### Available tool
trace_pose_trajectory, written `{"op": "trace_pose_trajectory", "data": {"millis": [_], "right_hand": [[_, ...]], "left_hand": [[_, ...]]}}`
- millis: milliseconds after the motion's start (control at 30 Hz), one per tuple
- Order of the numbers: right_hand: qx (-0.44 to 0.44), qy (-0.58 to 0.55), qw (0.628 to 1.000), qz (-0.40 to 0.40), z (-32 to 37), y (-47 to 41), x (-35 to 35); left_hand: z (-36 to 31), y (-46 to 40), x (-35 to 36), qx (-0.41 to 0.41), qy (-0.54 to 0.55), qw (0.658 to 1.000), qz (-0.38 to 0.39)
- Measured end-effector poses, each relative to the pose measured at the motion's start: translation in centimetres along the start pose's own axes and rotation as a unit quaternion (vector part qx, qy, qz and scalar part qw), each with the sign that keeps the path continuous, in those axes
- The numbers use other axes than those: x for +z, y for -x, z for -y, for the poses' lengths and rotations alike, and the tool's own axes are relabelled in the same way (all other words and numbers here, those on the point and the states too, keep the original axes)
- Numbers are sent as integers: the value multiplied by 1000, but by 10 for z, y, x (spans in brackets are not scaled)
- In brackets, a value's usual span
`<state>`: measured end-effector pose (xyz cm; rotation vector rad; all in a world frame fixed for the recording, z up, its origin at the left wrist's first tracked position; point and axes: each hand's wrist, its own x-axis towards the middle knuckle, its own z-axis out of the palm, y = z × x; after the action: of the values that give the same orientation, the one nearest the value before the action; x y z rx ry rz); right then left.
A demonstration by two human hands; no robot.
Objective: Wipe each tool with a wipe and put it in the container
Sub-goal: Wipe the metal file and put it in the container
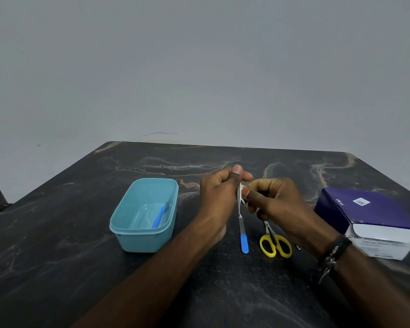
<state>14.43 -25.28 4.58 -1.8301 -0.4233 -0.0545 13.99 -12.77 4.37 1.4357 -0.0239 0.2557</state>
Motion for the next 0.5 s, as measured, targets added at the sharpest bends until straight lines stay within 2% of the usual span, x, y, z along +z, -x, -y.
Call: {"op": "trace_pose_trajectory", "data": {"millis": [133,367,500], "right_hand": [[0,46,997,59,2,2,3],[-31,-1,999,-20,3,1,5],[-35,15,999,-10,4,2,7]], "left_hand": [[-3,0,-3,-33,43,998,-14],[-1,3,0,-56,62,996,13],[-1,3,0,-65,73,995,11]]}}
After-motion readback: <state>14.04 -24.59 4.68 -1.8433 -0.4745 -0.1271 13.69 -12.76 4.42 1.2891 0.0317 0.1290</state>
